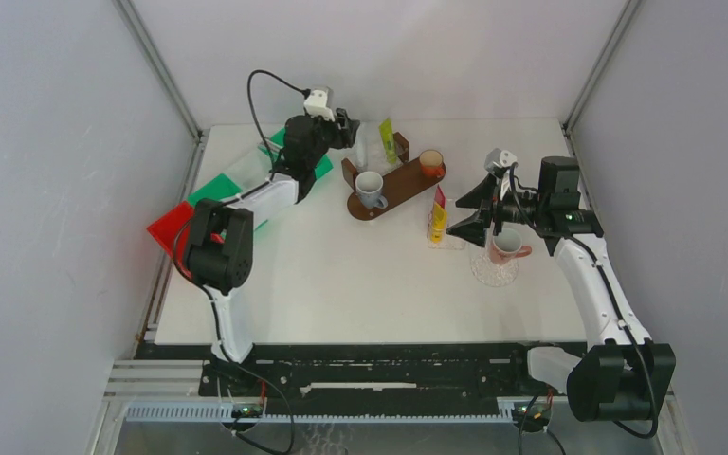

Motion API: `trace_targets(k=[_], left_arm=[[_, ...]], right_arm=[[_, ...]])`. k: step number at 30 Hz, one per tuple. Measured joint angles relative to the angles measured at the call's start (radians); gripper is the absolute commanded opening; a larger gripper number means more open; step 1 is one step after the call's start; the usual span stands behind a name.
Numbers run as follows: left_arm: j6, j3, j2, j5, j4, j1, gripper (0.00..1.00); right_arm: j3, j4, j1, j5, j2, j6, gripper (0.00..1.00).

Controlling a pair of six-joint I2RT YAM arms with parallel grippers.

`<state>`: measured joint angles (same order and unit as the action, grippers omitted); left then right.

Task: Prepare toiletry sets of a toothbrush and toothpaste on the tray
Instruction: Pick up the toothbrush from the storage box.

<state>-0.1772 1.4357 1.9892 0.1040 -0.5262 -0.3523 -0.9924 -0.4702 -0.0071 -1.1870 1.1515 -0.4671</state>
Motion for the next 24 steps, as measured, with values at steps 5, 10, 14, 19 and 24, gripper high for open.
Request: trace_targets(k=[5,10,14,19,24], left_arm=[[-0.035,-0.053,-0.051,0.001,-0.065,0.026,0.64],[-0.124,-0.120,-0.082,-0.002,-0.111,0.081,0.66],[-0.186,-0.142,-0.085,-0.008,-0.124,0.121,0.66],[-0.270,-0.156,-0.086,-0.032,-0.117,0.169,0.66],[-0.340,-0.158,-0.087,-0.060,-0.082,0.199,0.68]], right_arm=[[0.000,-0.005,0.000,-0.002,0.000,-0.001,0.86],[0.000,-0.006,0.000,-0.004,-0.001,-0.003,0.86],[0.000,-0.006,0.000,-0.004,-0.001,-0.003,0.86],[0.000,-0.006,0.000,-0.004,-0.001,-0.003,0.86],[0.000,-0.006,0.000,-0.004,-0.001,-0.003,0.86]])
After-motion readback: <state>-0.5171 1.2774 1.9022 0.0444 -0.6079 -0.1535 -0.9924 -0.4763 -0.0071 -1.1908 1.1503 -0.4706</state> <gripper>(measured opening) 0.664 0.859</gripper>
